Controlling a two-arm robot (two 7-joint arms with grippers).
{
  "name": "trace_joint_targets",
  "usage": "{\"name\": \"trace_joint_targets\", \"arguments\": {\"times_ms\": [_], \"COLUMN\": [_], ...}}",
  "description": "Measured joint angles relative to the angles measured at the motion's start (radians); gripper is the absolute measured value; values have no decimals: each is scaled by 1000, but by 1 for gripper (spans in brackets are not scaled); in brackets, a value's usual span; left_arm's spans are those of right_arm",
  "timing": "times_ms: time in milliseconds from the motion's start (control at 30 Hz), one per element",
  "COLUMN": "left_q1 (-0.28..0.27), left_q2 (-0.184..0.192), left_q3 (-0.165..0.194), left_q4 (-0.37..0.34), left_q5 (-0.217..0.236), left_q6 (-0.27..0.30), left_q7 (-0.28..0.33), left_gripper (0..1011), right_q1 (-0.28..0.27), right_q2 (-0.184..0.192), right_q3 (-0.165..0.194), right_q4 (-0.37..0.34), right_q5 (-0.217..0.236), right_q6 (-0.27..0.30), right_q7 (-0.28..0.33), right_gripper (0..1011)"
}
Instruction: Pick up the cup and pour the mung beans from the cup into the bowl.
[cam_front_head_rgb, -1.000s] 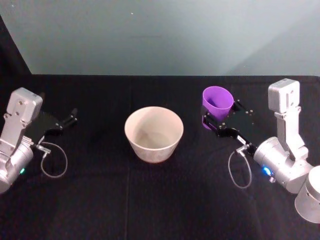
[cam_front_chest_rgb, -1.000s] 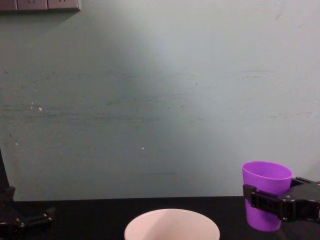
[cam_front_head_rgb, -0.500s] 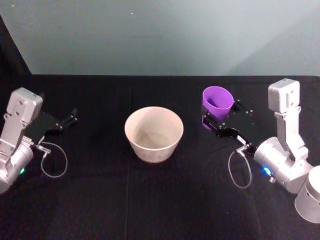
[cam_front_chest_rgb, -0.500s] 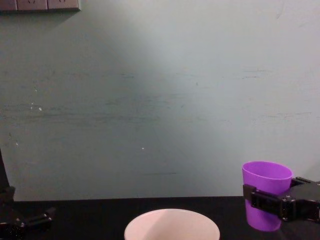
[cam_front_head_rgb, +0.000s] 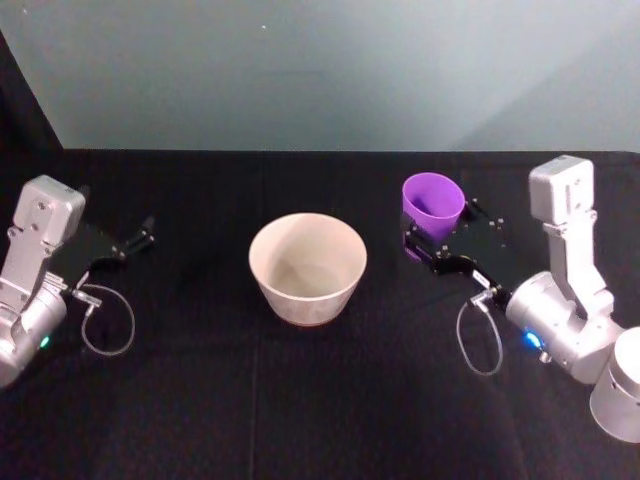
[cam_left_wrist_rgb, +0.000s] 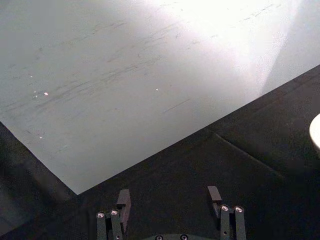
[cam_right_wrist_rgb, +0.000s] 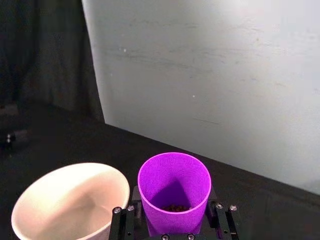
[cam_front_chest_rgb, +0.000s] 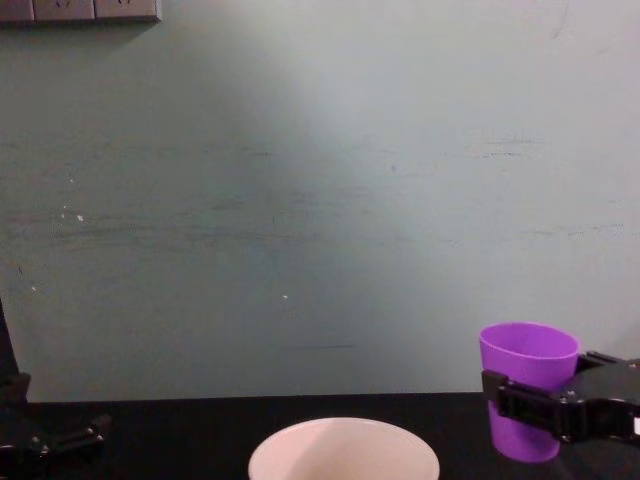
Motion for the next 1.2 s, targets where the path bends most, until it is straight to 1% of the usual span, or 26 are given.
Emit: {"name": "trace_joint_targets", "arguments": {"times_ms": [33,100,200,233,267,300,467,533,567,600,633,667,700,733,867,1000,1067,1167,1200], "left_q1": [0,0,0,0,0,0,0,0,0,0,0,0,0,0,0,0,0,0,0], "left_q2": [0,0,0,0,0,0,0,0,0,0,0,0,0,0,0,0,0,0,0], "left_q3": [0,0,0,0,0,0,0,0,0,0,0,0,0,0,0,0,0,0,0], "left_q4": [0,0,0,0,0,0,0,0,0,0,0,0,0,0,0,0,0,0,0], "left_q5": [0,0,0,0,0,0,0,0,0,0,0,0,0,0,0,0,0,0,0], "left_q6": [0,0,0,0,0,0,0,0,0,0,0,0,0,0,0,0,0,0,0], "left_q7": [0,0,0,0,0,0,0,0,0,0,0,0,0,0,0,0,0,0,0], "left_gripper": [1000,1000,1000,1000,1000,1000,1000,1000,1000,1000,1000,1000,1000,1000,1000,1000,1000,1000,1000], "right_q1": [3,16,26,34,37,46,64,82,82,92,98,111,111,123,159,183,207,224,234], "right_q2": [2,14,25,31,34,40,52,63,63,69,73,80,80,86,98,102,105,106,106], "right_q3": [-3,-21,-38,-51,-56,-69,-103,-135,-135,-151,-160,-179,-179,-196,-237,-261,-288,-309,-321], "right_q4": [-3,-16,-29,-37,-40,-48,-62,-71,-71,-75,-77,-82,-82,-88,-99,-102,-102,-100,-98], "right_q5": [-9,-56,-99,-127,-139,-171,-249,-320,-320,-352,-370,-407,-407,-442,-522,-568,-616,-657,-679], "right_q6": [5,24,39,49,53,65,91,119,119,134,143,162,162,180,220,239,257,269,273], "right_q7": [-1,-6,-7,-7,-8,-9,-15,-21,-21,-21,-21,-20,-20,-16,4,21,36,46,50], "right_gripper": [726,726,726,726,726,726,726,726,726,726,726,726,726,726,726,726,726,726,726]}}
